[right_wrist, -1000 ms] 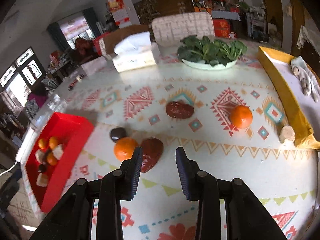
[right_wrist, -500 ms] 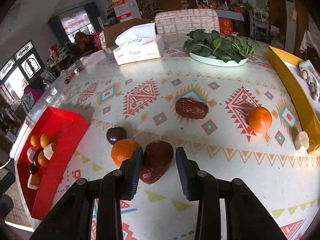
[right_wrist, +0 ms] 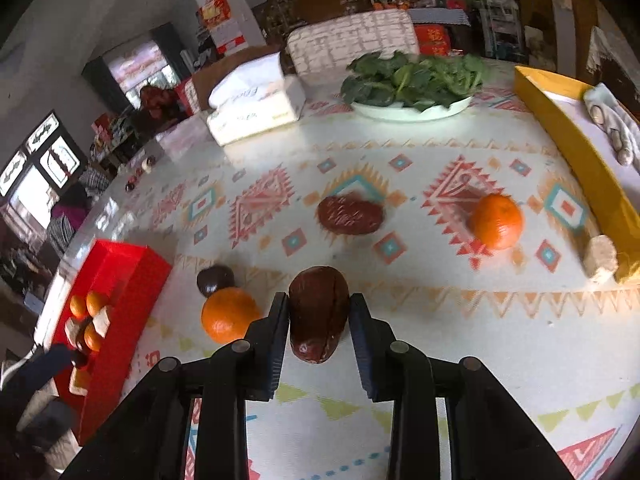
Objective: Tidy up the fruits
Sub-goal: 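Grasp a dark red date with the right tool while the left tool grasps an orange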
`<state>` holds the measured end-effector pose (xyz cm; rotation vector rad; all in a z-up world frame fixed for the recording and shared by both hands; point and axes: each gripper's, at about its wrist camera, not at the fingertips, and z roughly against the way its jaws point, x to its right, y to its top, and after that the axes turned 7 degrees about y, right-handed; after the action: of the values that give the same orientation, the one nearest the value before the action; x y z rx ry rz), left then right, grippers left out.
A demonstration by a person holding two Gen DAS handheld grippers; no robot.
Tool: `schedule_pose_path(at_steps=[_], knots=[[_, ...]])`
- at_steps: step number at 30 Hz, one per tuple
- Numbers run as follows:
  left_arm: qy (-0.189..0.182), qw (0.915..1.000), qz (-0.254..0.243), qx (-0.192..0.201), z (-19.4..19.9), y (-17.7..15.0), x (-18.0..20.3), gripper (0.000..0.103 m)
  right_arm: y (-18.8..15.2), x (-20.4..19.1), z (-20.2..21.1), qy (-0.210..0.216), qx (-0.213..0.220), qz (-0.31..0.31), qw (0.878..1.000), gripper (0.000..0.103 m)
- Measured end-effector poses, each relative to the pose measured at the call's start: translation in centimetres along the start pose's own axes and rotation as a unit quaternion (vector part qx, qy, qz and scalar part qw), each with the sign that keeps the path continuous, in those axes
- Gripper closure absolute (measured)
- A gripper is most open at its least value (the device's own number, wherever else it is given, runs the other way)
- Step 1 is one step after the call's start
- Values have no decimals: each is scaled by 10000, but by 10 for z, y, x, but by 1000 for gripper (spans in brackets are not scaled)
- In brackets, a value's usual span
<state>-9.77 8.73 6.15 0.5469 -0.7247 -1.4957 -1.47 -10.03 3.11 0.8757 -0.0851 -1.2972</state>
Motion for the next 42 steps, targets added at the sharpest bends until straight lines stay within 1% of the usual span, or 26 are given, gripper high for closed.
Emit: schedule_pose_path(at_steps=[2,4,6,11,13,15,17,21,23,26,28,31,33,35,38,40,42], knots=[[-34,9999,-141,-94,-18,6,11,32,3,7,7,38,115,-115,9999,70],[19,9996,-255,-136,-36,12,20,32,5,14,14,86,196,-245,9995,70],[152,9992,-316,-214,-54,18,27,32,5,21,18,115,242,-362,9990,70],[292,9978,-485,-336,-78,26,36,33,10,26,21,142,308,-469,9983,70],[394,9969,-574,-375,-86,26,40,41,10,25,21,182,307,-450,9983,70],[454,9962,-583,-467,-92,26,41,61,10,23,21,199,306,-411,9985,70],[591,9952,-600,-496,-96,25,40,66,10,21,20,201,299,-380,9986,70],[514,9965,-475,-452,-93,26,34,67,9,19,20,207,292,-322,9988,70],[485,9974,-402,-355,-85,26,31,67,9,18,20,210,291,-298,9989,70],[374,9989,-241,-153,-63,26,23,67,8,17,20,256,297,-267,9989,70],[273,9996,-64,19,-38,24,11,67,8,17,19,343,303,-275,9986,70],[231,9993,190,231,-1,19,-13,67,7,16,20,527,326,-290,9977,70],[314,9982,315,391,23,16,-31,67,6,14,21,612,359,-275,9971,70],[489,9961,454,583,52,12,-56,67,4,11,21,699,364,-218,9967,70],[710,9927,640,742,79,10,-87,67,3,2,21,735,374,-77,9966,70],[894,9894,760,850,95,10,-110,67,2,-8,21,673,378,27,9970,70],[1099,9863,809,923,108,11,-129,67,2,-24,23,560,387,282,9973,70]])
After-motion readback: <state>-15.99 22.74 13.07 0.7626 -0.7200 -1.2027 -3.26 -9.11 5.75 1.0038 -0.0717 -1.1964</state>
